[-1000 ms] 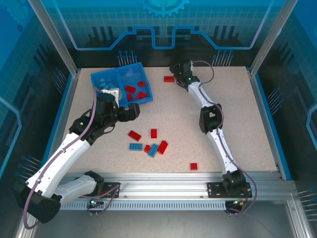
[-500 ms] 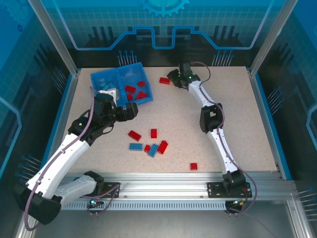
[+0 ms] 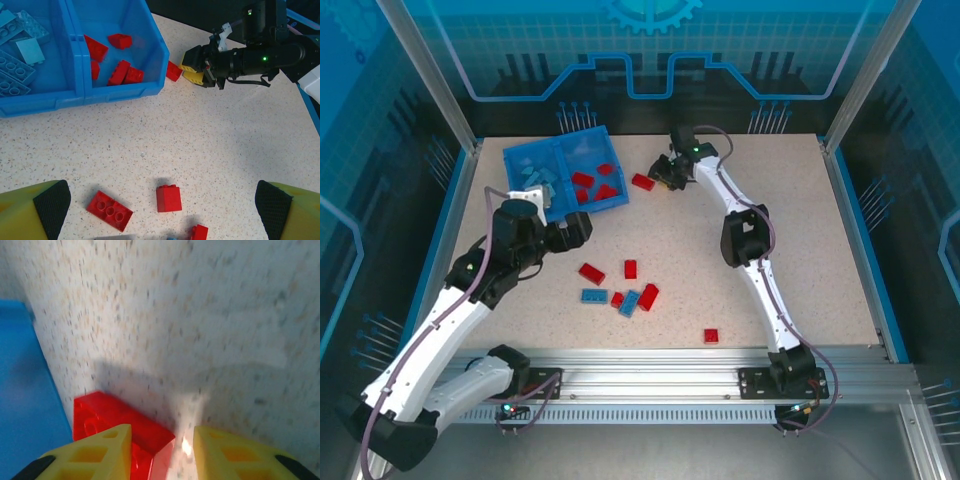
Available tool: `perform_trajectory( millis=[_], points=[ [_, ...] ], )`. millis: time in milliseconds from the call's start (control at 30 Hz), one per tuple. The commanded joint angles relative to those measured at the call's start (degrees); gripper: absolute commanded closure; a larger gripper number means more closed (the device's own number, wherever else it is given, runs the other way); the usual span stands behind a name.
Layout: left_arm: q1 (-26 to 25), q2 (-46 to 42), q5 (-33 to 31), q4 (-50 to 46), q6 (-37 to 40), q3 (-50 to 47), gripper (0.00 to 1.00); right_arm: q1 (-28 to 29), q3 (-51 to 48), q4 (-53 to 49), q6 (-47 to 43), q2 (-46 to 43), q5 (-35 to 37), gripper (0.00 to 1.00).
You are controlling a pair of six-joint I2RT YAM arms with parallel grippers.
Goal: Sort the legos into containers by color
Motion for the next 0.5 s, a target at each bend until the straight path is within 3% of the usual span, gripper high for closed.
perform_trajectory(
  millis=[0, 467],
  points=[
    [0.4, -1.8, -0.8, -1.2, -1.4, -1.0, 0.01, 1.4, -6.5, -15.3, -3.2, 0.8, 1.6, 0.64],
    [0.4, -4.4, -0.2, -1.5, -1.9, -2.4, 0.01, 3.5, -18.9, -19.0, -12.1, -14.2, 1.1, 0.6]
  ],
)
